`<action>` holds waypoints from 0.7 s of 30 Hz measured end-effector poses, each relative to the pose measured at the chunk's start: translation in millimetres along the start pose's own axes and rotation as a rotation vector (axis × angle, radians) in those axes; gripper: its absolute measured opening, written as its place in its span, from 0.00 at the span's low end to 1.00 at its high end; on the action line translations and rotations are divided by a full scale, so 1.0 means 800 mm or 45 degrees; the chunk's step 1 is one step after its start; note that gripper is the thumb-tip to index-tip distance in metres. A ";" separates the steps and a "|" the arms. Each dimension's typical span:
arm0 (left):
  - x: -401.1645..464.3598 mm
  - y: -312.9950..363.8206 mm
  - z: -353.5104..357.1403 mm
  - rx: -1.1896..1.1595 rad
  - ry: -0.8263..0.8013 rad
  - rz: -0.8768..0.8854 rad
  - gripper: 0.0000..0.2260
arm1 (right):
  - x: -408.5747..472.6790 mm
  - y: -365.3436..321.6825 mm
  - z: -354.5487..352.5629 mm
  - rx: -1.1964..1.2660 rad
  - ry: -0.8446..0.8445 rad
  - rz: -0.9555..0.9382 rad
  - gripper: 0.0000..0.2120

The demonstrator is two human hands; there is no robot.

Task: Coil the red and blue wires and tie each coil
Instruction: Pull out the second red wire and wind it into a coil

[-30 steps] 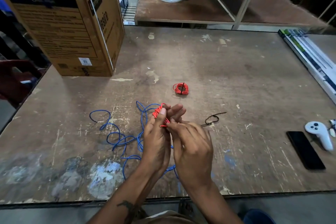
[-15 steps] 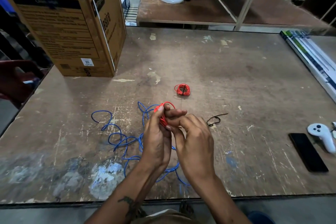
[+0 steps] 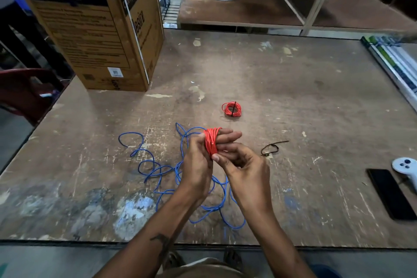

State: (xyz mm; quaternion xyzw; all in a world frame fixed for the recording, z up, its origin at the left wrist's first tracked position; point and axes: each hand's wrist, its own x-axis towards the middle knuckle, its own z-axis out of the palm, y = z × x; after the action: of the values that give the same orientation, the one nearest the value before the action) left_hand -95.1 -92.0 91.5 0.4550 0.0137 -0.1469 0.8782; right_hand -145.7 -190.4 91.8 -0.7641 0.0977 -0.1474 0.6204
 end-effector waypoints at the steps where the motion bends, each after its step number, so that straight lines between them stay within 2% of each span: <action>1: 0.001 -0.003 -0.003 0.076 -0.024 -0.007 0.26 | 0.000 0.004 -0.002 -0.004 0.007 0.012 0.11; 7: 0.009 -0.010 -0.025 0.311 -0.348 -0.004 0.25 | 0.008 0.018 -0.011 -0.037 0.038 0.087 0.06; 13: 0.017 0.016 -0.036 0.354 -0.528 -0.112 0.22 | 0.008 0.031 -0.006 0.370 0.008 0.200 0.06; 17: 0.022 0.021 -0.038 0.440 -0.537 -0.161 0.21 | 0.002 0.031 -0.002 0.258 0.026 0.120 0.04; 21: 0.022 0.001 -0.013 0.558 -0.307 -0.041 0.20 | 0.008 0.033 0.000 0.023 0.156 -0.012 0.04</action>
State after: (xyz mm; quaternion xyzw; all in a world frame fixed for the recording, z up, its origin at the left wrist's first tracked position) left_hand -76.9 -87.4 82.9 0.6136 -0.1162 -0.2135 0.7513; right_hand -139.0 -198.2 66.5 -0.7486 0.1304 -0.1976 0.6194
